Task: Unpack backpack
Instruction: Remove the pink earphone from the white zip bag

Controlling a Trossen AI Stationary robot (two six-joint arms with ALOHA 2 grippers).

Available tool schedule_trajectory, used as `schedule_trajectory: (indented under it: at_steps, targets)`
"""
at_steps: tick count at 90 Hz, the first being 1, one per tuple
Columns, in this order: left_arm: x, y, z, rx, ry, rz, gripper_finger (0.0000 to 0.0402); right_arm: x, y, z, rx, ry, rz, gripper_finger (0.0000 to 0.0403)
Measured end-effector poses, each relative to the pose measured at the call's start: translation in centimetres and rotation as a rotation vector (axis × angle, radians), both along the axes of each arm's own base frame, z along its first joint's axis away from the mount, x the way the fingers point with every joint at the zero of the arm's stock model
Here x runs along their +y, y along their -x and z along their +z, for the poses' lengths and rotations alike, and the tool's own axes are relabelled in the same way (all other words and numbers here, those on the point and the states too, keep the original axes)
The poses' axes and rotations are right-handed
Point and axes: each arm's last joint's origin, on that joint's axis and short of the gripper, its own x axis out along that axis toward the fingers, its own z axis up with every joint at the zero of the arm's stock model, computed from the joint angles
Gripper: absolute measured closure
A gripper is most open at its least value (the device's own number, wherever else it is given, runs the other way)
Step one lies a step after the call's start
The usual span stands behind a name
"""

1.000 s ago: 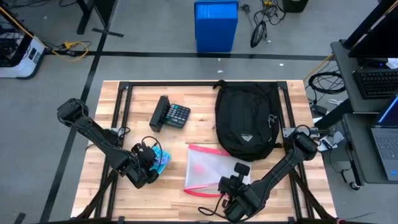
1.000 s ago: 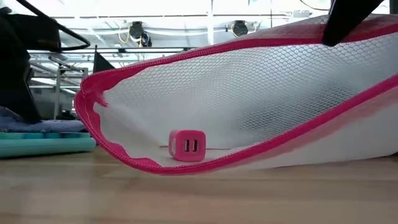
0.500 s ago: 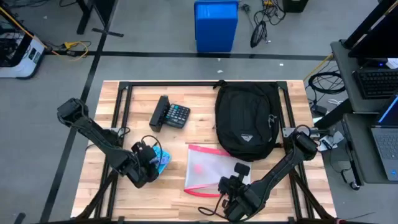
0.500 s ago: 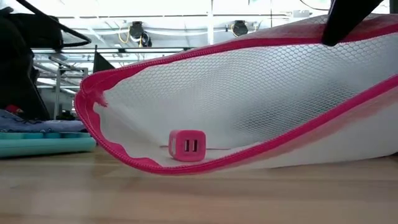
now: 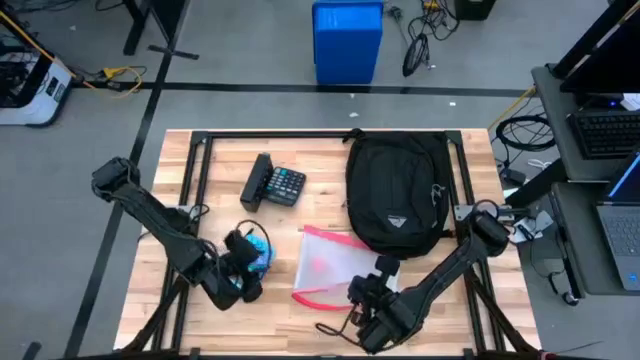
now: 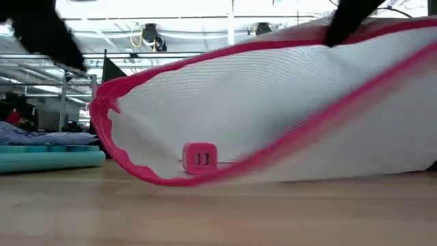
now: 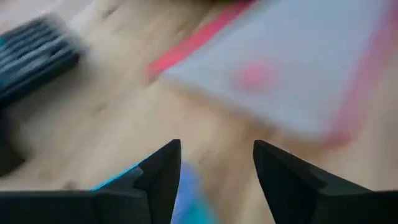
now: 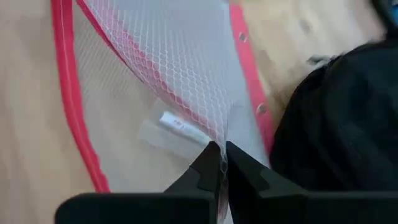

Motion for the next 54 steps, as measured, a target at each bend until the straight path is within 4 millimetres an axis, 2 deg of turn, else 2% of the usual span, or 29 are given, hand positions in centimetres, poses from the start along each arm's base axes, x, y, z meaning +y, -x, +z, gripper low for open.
schedule_trajectory:
  at_steps: [15,21,28,38,54]
  targets:
    - [-2.9,-1.6,2.8,-0.274,0.032,-0.294,0.0225,-1.6,-1.2,0.1,-0.019,0.029,-0.037,0.0403]
    - [-3.6,-1.6,3.7,-0.353,0.063,-0.338,0.0226,-1.9,-1.6,0.1,-0.032,0.026,-0.050,0.0403]
    - [-4.2,-1.6,3.7,-0.384,0.083,-0.341,0.0226,-2.0,-1.8,0.1,-0.046,0.015,-0.055,0.0403]
    - [-5.1,-2.0,2.1,-0.358,0.043,-0.311,0.0226,-1.9,-2.2,0.1,-0.079,-0.010,-0.060,0.0403]
    - [-6.5,-4.4,-3.1,-0.295,0.045,-0.202,0.0227,-1.9,-2.9,0.1,-0.123,-0.042,-0.058,0.0403]
